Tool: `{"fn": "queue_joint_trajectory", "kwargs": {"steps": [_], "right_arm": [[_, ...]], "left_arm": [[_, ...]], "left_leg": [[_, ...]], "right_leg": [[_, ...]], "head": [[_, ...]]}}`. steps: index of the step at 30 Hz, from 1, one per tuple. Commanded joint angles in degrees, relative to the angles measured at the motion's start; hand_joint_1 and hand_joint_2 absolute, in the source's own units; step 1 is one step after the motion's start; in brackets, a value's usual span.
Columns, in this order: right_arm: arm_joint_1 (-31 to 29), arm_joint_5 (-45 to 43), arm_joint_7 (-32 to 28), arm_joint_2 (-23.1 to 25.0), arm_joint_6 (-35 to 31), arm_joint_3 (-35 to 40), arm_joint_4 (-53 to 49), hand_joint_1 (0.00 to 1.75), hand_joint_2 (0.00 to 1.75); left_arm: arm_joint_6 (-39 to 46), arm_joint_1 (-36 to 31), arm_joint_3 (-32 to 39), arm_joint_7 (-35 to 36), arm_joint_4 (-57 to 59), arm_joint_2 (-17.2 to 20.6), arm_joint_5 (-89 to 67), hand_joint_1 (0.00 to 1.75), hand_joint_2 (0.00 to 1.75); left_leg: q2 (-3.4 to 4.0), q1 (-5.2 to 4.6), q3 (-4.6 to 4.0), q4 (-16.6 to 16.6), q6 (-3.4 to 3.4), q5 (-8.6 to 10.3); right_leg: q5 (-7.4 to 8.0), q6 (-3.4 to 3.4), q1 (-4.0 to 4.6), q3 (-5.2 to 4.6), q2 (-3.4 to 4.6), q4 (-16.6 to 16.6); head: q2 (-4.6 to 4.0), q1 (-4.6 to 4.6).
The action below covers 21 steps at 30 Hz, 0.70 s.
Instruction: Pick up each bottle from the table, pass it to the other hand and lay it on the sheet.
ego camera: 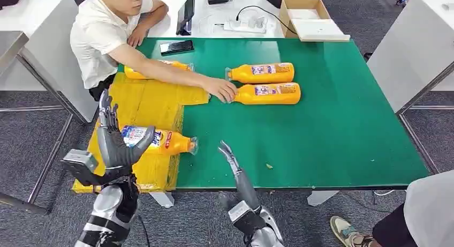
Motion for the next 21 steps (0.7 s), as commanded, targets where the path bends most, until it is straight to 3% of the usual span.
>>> {"fn": "queue_joint_trajectory", "kwargs": {"steps": [1, 6, 11, 16, 17, 21], "right_arm": [[3.0, 9.0, 3.7, -6.6, -8.0, -14.2, -1.0, 0.00, 1.75], [-0.3, 14.0, 4.0, -8.9, -10.1, -18.0, 3.6, 0.00, 1.75], [-12.8, 22.8, 6.6, -14.8, -13.3, -20.2, 12.5, 0.00, 1.75], [-19.4, 30.1, 11.4, -15.8, -13.1, -18.0, 21.3, 0.00, 1.75], [-19.9, 30.7, 12.0, -15.8, -12.9, -17.6, 22.7, 0.00, 0.00], [-21.0, 29.7, 12.3, -15.0, -11.5, -17.6, 26.6, 0.00, 0.00]], "left_arm": [[-1.1, 11.5, -1.8, 1.0, -11.2, -0.8, 3.0, 0.00, 1.75], [0.9, 12.0, -1.8, -0.7, -10.1, -0.9, 0.2, 0.00, 1.75], [3.1, 11.2, -5.0, -1.7, -8.1, -0.4, -3.8, 0.00, 1.75], [4.0, 12.1, -5.3, -2.1, -8.3, -0.7, -4.3, 0.00, 1.75], [4.1, 12.1, -5.3, -2.1, -8.0, -0.8, -4.4, 0.00, 1.75], [3.7, 11.7, -5.7, -1.3, -6.6, -0.9, -4.3, 0.00, 1.75]], "left_leg": [[0.09, 0.02, 0.22, -0.1, -0.04, -0.13], [0.01, -0.03, 0.06, 0.0, 0.02, -0.11], [0.18, -0.06, 0.03, 0.0, 0.02, -0.08], [0.31, -0.04, 0.08, 0.0, 0.07, -0.05], [0.27, -0.03, 0.12, 0.0, 0.06, -0.04], [0.17, 0.02, 0.22, -0.1, 0.02, -0.06]], "right_leg": [[-0.10, -0.08, 0.04, 0.24, -0.02, -0.1], [-0.03, -0.05, 0.00, 0.11, -0.09, -0.1], [0.05, -0.04, -0.02, 0.04, 0.07, -0.1], [0.10, -0.04, 0.01, 0.10, 0.17, -0.1], [0.09, -0.03, 0.01, 0.14, 0.13, -0.2], [0.03, -0.07, 0.07, 0.25, 0.02, -0.2]], "head": [[0.02, 0.00], [0.02, 0.00], [0.02, -0.04], [0.02, 0.00], [0.02, 0.00], [0.00, -0.02]]}}
